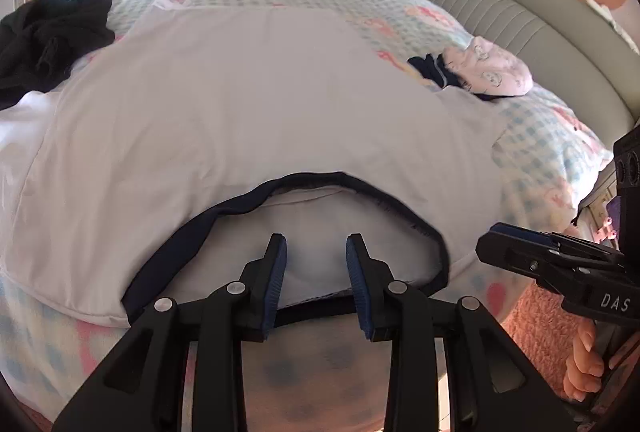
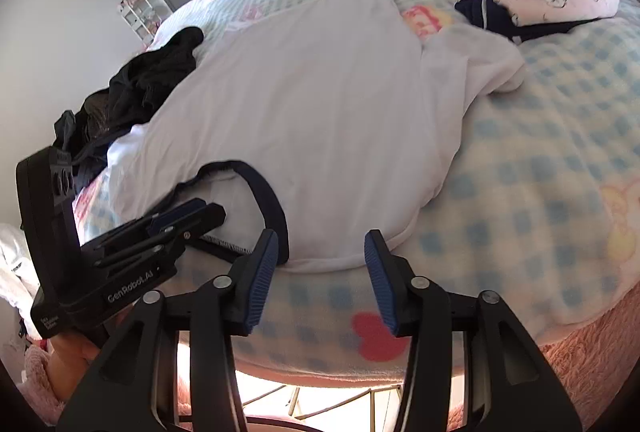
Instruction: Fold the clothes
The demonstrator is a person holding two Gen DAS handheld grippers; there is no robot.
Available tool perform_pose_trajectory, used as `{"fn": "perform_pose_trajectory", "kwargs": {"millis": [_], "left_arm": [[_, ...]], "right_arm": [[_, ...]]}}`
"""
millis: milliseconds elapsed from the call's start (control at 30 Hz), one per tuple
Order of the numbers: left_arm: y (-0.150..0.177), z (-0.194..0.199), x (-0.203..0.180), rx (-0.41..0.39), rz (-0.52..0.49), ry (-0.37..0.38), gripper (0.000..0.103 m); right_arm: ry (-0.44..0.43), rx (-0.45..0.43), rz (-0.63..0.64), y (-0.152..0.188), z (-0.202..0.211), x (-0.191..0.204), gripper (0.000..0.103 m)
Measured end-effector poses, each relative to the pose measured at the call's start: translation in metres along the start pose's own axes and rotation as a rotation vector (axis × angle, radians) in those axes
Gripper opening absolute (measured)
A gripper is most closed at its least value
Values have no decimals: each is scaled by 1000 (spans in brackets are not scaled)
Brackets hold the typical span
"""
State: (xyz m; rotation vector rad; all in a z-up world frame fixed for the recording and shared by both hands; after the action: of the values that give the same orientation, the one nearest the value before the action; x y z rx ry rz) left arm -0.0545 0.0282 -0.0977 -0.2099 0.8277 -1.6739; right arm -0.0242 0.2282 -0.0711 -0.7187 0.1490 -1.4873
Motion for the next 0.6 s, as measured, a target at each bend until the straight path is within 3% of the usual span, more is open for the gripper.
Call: {"fn": "perform_pose_trajectory", "kwargs": {"millis": [133,267,333,400,533,600], "left_arm": [[-7,-3,-23,-9,-40,62,33],[5,-8,-33,33,-83,14,33],[8,5,-33,-13,-70,31,33],[0,22,-37,-93,-56,111,34],[-19,4,-50,-70,-79,145,34],[-16,-18,-54,29,-97,90,34]], "right_arm": [[36,48,-14,1,-17,-12,52],[50,132,-30,13,-29,-25,51],[26,117,-50,13,-17,-31,51],[10,77,-77,10,0,-39,51],[28,7,-126,-7,21,-60,52],[44,-13,-151,-20,26,-73,52]]}}
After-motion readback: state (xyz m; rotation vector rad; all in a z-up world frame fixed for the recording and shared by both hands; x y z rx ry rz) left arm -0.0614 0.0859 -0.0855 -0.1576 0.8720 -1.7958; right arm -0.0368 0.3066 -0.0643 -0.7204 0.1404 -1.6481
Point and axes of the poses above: each gripper's, at about its wrist camera, not at the fingertips, and z roughly against the way its jaws point, x to its left, y to its underside, the point moved 1 cm from there along -z, roughly the way its jaws point, and after that the axes turned 1 degree about -z, right-handed, at the moved point
